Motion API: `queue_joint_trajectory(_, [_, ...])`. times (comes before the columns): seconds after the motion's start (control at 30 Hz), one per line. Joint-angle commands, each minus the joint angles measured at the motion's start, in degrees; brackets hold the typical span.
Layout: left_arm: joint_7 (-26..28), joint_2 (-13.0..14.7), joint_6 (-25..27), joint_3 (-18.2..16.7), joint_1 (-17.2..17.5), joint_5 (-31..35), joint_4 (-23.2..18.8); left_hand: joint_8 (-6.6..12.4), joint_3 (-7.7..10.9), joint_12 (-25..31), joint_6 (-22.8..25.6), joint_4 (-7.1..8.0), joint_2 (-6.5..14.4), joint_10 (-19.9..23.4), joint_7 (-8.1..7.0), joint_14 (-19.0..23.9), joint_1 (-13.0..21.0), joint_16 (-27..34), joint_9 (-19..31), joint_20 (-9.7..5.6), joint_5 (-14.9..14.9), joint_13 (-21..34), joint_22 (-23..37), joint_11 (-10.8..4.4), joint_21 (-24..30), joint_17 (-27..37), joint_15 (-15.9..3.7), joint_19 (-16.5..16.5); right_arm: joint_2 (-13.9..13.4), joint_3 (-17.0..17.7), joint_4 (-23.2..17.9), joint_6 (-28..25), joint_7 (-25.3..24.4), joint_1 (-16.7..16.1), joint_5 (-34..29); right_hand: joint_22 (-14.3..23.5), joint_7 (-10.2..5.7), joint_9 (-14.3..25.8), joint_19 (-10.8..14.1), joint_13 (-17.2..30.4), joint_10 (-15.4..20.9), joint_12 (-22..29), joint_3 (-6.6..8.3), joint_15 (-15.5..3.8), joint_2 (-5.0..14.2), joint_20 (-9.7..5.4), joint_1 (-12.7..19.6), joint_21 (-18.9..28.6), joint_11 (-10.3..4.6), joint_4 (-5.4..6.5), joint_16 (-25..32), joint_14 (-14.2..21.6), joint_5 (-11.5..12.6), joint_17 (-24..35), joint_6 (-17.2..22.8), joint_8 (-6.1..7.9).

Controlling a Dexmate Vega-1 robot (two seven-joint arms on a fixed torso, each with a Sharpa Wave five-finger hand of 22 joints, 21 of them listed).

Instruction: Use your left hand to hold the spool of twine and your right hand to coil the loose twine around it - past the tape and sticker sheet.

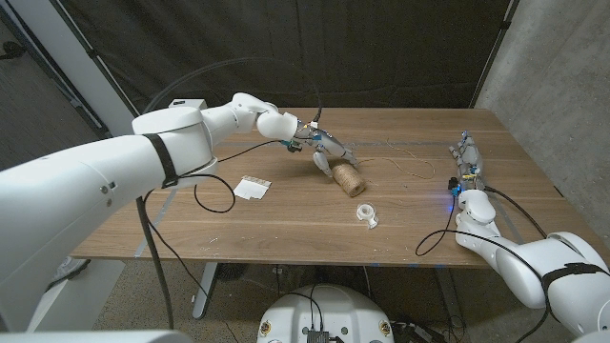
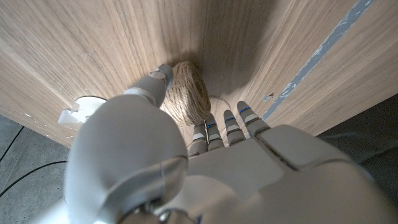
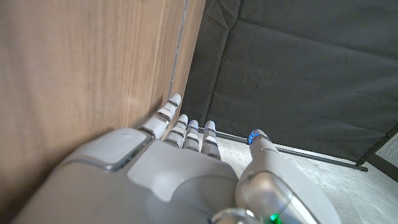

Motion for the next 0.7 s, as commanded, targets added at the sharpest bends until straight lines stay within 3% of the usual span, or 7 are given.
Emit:
queue_joint_trajectory(0.03, [3.8, 0.1, -0.7, 0.9, 0.3, 1.2, -0.5, 0.58, 0.38, 0.7, 1.1, 0.07, 0.0, 0.7, -0.12, 1.0, 0.9, 0.6, 0.3, -0.07, 0.2, 0.4, 0.2, -0.09, 0.4, 0.4, 0.17, 0.7, 0.1, 0.6, 0.9, 0.0, 0.7, 0.0, 0.6, 0.2, 0.15, 0.3, 0.3, 0.2, -0.2, 0.4, 0.26, -0.07, -0.06, -0.24, -0.5, 0.3, 0.19, 0.27, 0.3, -0.2, 0.0, 0.2, -0.1, 0.17])
queue_joint_trajectory(0.7, [8.6, 3.0, -1.7, -1.0, 1.8, 4.8, -4.2, 2.40, -0.73, 3.5, 5.0, -0.05, 0.8, 3.3, -0.77, 4.2, 2.3, 2.6, 1.0, -0.05, 0.2, 1.9, 0.3, -0.26, 0.7, 1.9, -0.20, 2.3, 0.6, 0.9, 0.9, 1.2, -0.1, -0.6, 0.0, 0.2, 0.18, 0.3, 0.3, 0.2, -0.2, 0.5, 0.31, -0.09, -0.12, -0.19, -0.7, 0.3, 0.10, 0.31, 0.3, -0.2, 0.1, 0.2, -0.1, 0.20])
